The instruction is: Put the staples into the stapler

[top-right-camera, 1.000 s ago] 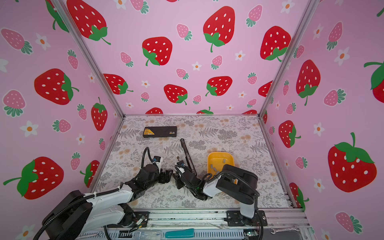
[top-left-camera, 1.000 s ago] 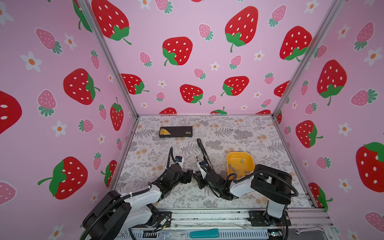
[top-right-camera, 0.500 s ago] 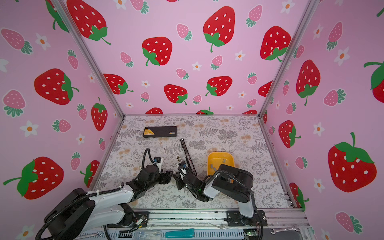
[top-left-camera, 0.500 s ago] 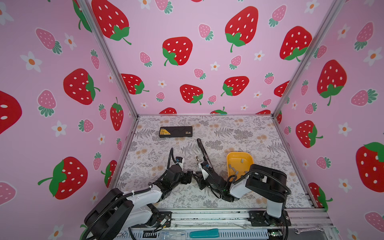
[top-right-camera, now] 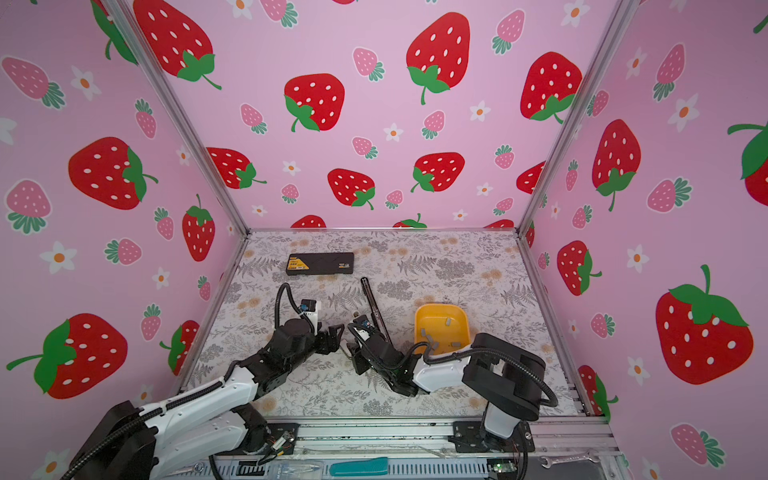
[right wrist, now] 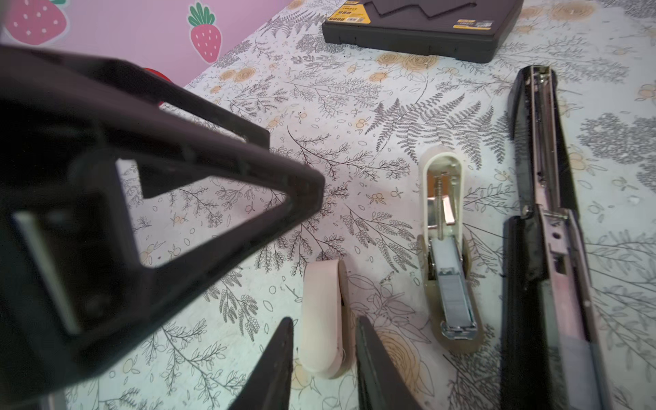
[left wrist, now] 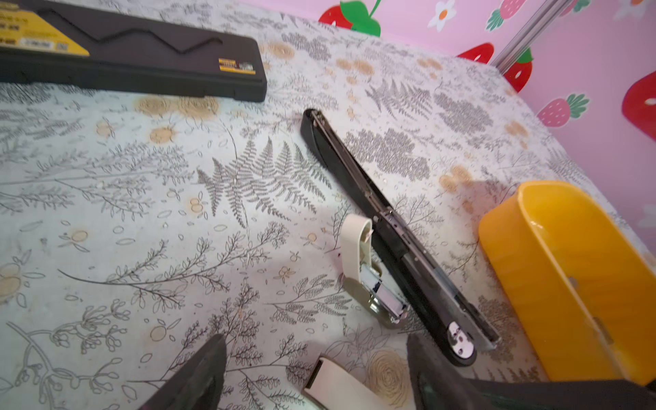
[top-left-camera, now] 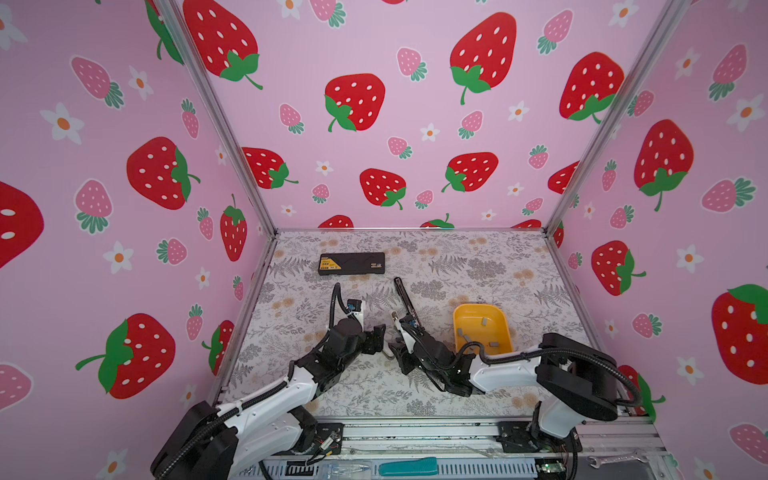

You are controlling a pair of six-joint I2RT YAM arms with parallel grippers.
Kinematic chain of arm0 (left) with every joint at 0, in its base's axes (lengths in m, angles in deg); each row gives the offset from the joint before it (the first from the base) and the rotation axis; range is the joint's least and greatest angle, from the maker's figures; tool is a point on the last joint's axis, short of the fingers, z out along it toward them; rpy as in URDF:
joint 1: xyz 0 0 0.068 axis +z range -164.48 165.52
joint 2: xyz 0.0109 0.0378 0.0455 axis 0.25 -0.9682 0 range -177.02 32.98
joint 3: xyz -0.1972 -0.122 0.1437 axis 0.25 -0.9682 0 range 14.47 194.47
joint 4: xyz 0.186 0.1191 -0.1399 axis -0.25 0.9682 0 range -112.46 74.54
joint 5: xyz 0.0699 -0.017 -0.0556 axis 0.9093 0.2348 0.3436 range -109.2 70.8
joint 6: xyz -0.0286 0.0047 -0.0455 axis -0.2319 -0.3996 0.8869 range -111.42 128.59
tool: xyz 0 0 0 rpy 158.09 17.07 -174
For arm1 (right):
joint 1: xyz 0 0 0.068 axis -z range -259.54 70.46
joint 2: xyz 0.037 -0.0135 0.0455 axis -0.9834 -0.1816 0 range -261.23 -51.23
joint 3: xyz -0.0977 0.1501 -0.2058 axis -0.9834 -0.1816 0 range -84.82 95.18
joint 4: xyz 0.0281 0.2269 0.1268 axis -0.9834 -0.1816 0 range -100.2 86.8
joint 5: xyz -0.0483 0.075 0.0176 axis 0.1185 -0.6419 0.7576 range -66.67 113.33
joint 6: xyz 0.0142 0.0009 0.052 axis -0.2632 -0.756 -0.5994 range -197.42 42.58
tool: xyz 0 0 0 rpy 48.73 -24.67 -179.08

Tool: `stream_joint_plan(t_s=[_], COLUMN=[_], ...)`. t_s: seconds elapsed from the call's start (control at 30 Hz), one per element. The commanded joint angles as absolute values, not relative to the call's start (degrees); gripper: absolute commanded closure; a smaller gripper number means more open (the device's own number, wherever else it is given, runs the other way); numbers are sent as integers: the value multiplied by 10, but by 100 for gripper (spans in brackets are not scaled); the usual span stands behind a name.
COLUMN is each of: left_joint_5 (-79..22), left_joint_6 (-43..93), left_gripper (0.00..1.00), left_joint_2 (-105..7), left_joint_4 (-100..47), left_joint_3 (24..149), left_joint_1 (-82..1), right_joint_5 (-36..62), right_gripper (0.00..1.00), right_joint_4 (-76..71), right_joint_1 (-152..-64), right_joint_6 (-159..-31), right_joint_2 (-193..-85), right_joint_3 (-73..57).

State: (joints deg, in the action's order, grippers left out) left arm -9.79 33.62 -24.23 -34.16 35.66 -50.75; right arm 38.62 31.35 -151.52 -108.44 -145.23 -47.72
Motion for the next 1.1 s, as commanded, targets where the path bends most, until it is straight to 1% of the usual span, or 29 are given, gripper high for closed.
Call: stream_joint_plan(t_s=[0.0, 0.2, 0.4, 0.5, 0.53, 0.57, 0.97, 1.07], left_joint_5=[-59, -55, -14, -43, -51, -56, -43, -46], left_joint_6=[324, 303, 322, 324, 324, 325, 323, 323], left_gripper=[18, 13, 13, 13, 13, 13, 13, 13], left_joint_2=[-215, -168, -145, -136, -133, -131, -142, -149], left_joint_4=[-305, -339, -235, -230, -234, -238, -242, -244], left_joint_3=[387, 388, 444, 442, 438, 434, 432, 435], left_joint_1=[-509, -508, -506, -505, -505, -505, -503, -503], right_joint_5=[412, 417, 420, 422, 426, 428, 420, 413], right_gripper=[67, 66, 64, 64, 60, 59, 60, 59], right_joint_4=[276, 249, 239, 230, 225, 217, 201, 201], right_joint_1=[-1515, -1515, -1515, -1515, -1514, -1513, -1477, -1463], right_joint_6=[-1094, -1113, -1125, -1128, -1130, -1132, -1123, -1116], right_joint_2=[-1427, -1399, -1397, -1407, -1412, -1419, -1490, -1507], right_joint_3=[-497, -531, -549, -546, -543, -539, -489, -476])
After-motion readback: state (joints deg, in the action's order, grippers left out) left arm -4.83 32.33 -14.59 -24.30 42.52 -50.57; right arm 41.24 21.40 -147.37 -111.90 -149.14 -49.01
